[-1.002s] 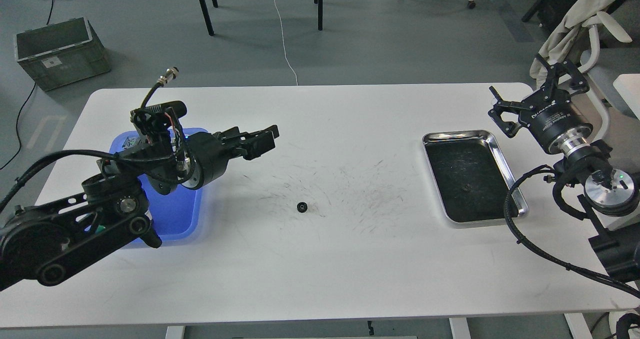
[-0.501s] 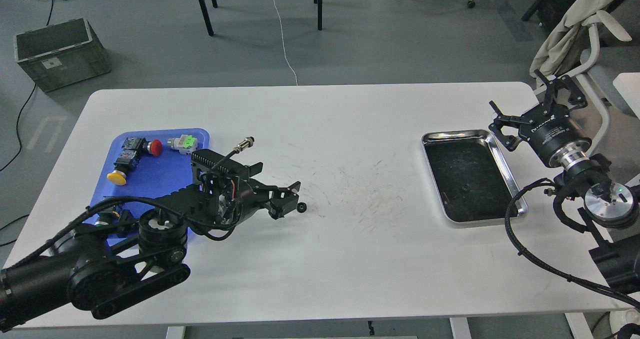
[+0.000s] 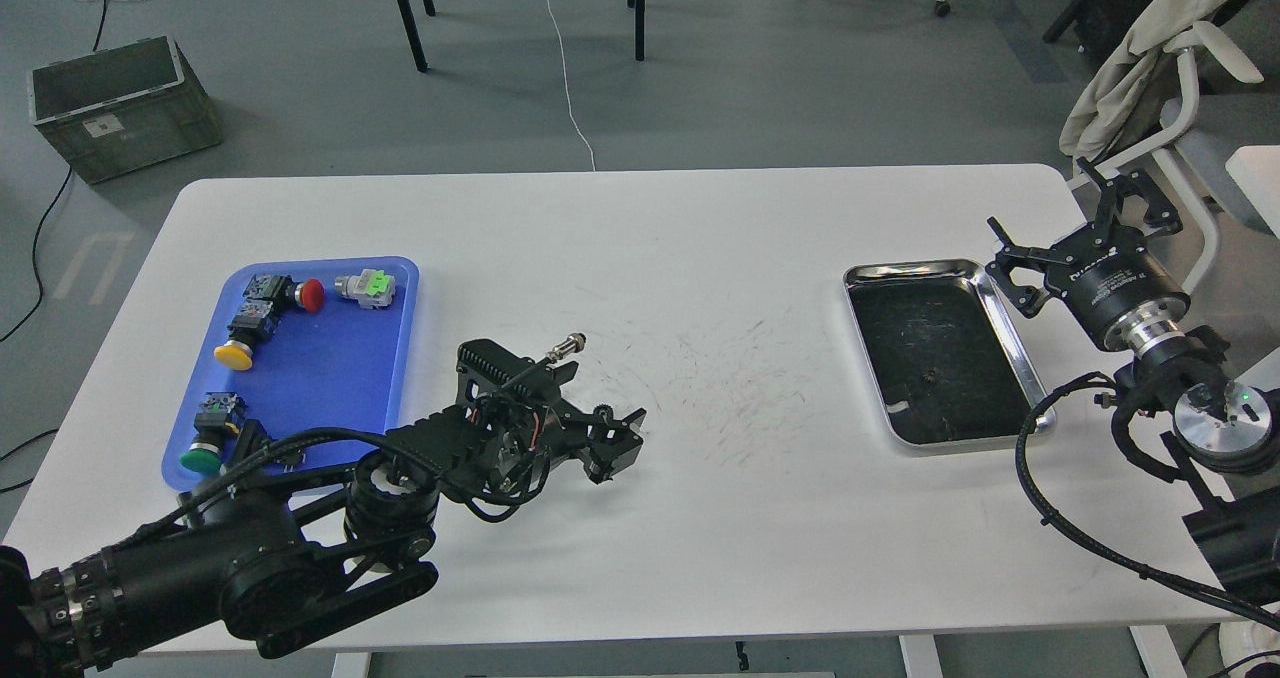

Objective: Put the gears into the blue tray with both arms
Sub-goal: 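Grasp the black gear on the table with the left gripper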

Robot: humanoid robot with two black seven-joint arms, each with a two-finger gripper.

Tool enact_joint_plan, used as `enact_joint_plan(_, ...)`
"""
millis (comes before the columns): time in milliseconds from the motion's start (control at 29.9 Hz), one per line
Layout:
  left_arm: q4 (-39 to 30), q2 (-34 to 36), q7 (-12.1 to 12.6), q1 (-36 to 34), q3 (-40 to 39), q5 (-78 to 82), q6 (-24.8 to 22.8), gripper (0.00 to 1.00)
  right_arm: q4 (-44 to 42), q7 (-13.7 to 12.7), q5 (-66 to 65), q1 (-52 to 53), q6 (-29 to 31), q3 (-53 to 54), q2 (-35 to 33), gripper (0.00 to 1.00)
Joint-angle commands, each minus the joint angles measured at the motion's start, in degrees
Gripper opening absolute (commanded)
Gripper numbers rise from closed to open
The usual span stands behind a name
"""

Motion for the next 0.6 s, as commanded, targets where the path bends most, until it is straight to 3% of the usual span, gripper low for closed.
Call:
enact_joint_plan(0,1.41,-1.07,-0.25,1.07,0.02,1.26,0.03,0.86,0.0,0.08,0.0,-0.23,0.01,-0.01,0.01,0.95)
enact_joint_plan(167,2.73,-2.47,-0.34,2.39,-0.07,2.76,0.03,0.79,-0.08,0.08,0.0,-0.31,0.01,0.08,0.01,0.95)
enact_joint_plan(301,2.99,-3.09,-0.34,3.18,-0.16,2.76,0.03,0.68,-0.61,0.08,0.0,-0.31,-0.08,0.08,0.01,0.95)
enact_joint_plan(367,3.17,-3.09,-0.25,3.44,-0.25,2.85,0.03,0.57,-0.79,0.08,0.0,-0.31,-0.08,-0.01,0.01,0.95)
enact_joint_plan(568,3.43,-2.83,-0.25,3.44,-0.42,2.76,0.11,0.51,-0.79,0.08,0.0,-0.31,-0.08,-0.01,0.01,0.95)
